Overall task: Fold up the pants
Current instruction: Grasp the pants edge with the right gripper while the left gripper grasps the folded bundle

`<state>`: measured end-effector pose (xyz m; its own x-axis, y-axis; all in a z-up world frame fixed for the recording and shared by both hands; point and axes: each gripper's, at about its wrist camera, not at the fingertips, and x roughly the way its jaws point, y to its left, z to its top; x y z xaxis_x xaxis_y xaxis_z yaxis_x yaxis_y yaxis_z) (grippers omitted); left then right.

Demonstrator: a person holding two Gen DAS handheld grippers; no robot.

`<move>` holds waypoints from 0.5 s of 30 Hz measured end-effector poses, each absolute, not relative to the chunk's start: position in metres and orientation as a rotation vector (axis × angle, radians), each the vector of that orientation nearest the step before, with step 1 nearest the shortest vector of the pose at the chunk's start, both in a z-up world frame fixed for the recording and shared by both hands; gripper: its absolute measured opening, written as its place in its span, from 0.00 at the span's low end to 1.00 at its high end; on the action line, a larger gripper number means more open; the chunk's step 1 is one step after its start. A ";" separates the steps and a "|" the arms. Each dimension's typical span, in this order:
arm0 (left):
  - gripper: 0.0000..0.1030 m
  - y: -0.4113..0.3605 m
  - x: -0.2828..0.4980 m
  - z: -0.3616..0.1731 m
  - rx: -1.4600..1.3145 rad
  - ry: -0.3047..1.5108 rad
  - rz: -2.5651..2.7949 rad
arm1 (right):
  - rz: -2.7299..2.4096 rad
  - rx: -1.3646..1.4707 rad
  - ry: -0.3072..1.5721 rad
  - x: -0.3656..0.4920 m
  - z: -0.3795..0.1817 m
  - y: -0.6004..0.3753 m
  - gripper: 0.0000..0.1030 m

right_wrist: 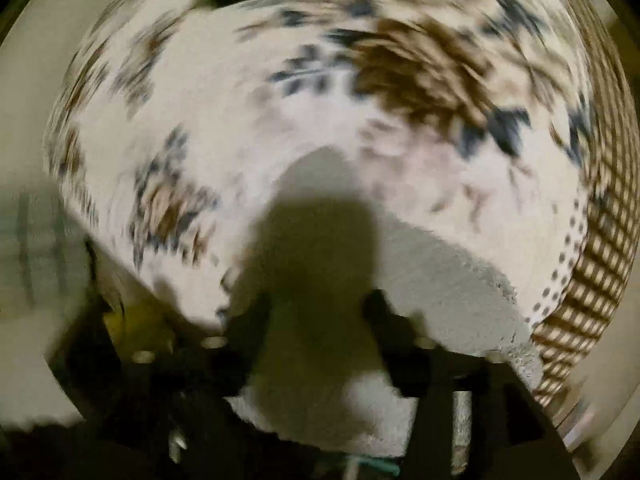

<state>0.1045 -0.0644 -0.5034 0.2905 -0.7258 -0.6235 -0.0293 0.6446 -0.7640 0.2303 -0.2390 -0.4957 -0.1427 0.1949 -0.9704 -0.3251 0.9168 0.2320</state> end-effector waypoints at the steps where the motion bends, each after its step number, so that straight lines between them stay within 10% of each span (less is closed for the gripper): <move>1: 0.18 -0.064 0.108 -0.505 -0.773 1.203 -0.527 | 0.496 -0.187 1.649 0.215 -0.495 -0.226 0.69; 5: 0.18 -0.072 0.117 -0.517 -0.775 1.232 -0.549 | 0.478 -0.534 1.679 0.174 -0.528 -0.192 0.62; 8: 0.18 -0.077 0.116 -0.529 -0.789 1.264 -0.572 | 0.309 -0.392 1.630 0.192 -0.526 -0.211 0.11; 15: 0.18 -0.081 0.118 -0.533 -0.808 1.270 -0.590 | 0.187 -0.070 1.657 0.232 -0.514 -0.243 0.08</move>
